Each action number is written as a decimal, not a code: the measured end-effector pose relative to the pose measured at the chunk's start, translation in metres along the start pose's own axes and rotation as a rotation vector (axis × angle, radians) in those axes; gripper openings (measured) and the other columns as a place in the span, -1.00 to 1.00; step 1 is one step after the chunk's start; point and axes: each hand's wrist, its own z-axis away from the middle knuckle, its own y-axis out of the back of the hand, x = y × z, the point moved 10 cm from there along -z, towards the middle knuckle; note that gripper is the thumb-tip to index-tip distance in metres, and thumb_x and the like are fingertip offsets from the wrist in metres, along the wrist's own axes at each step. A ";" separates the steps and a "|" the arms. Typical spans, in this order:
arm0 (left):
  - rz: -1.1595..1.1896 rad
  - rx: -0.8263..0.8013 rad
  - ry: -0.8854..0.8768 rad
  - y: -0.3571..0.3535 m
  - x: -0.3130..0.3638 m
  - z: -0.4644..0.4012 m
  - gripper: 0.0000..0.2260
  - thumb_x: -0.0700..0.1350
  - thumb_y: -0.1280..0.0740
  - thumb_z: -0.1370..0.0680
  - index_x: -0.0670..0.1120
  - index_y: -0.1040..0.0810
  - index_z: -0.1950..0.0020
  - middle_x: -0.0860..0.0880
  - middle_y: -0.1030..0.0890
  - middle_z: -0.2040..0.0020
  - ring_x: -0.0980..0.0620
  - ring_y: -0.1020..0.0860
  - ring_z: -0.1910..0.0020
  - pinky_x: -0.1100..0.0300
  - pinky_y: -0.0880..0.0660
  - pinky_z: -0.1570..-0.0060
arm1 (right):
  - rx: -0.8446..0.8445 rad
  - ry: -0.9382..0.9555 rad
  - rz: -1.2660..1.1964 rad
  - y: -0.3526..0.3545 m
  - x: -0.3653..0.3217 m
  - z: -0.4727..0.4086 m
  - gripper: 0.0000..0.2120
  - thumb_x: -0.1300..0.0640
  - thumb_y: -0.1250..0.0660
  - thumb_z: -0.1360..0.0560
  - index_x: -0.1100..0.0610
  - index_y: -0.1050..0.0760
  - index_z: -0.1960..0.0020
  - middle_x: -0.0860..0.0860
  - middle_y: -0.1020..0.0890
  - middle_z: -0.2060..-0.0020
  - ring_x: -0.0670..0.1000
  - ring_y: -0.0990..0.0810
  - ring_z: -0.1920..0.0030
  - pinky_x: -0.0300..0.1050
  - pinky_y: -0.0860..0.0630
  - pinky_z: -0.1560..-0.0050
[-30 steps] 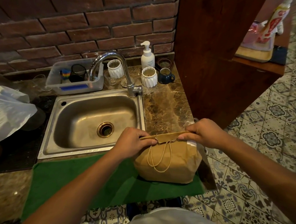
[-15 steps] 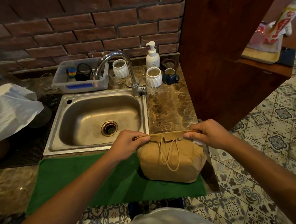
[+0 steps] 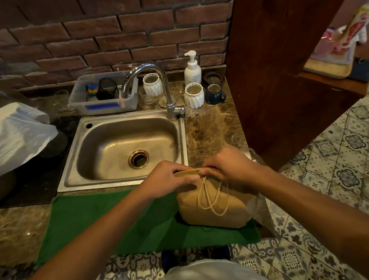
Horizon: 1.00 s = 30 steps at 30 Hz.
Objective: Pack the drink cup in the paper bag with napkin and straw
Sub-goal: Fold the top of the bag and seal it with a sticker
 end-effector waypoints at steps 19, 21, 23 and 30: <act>-0.195 0.005 0.039 0.001 0.006 -0.020 -0.94 0.00 -0.56 -0.47 0.05 -0.77 0.17 0.08 -0.73 0.31 0.17 -0.62 0.32 0.19 -0.46 0.30 | -0.058 -0.213 -0.177 0.006 0.072 0.049 -0.60 -0.34 -0.24 -0.55 -0.06 -0.68 0.07 -0.16 -0.60 0.36 -0.17 -0.53 0.36 -0.03 -0.47 0.36; -0.192 0.001 0.044 0.000 0.007 -0.021 -0.94 0.01 -0.56 -0.47 0.08 -0.76 0.20 0.10 -0.71 0.33 0.18 -0.61 0.33 0.19 -0.46 0.31 | -0.004 -0.204 -0.211 0.008 0.069 0.052 -0.67 -0.28 -0.28 -0.56 -0.08 -0.67 0.12 -0.20 -0.55 0.43 -0.17 -0.52 0.40 -0.13 -0.37 0.40; -0.202 -0.008 0.053 -0.001 0.007 -0.023 -0.93 0.01 -0.55 -0.47 0.05 -0.77 0.18 0.07 -0.72 0.31 0.11 -0.64 0.31 0.17 -0.47 0.30 | 0.017 -0.248 -0.253 0.008 0.072 0.056 -0.70 -0.34 -0.28 -0.51 -0.17 -0.61 0.19 -0.17 -0.52 0.47 -0.14 -0.51 0.42 -0.12 -0.34 0.41; -0.226 -0.021 0.049 -0.004 0.011 -0.027 -0.94 0.02 -0.55 -0.47 0.13 -0.74 0.20 0.10 -0.72 0.30 0.10 -0.65 0.28 0.14 -0.49 0.28 | 0.086 -0.362 -0.449 0.007 0.096 0.077 -0.56 -0.38 -0.32 -0.44 -0.04 -0.73 0.16 -0.05 -0.51 0.53 -0.10 -0.39 0.52 -0.09 -0.27 0.45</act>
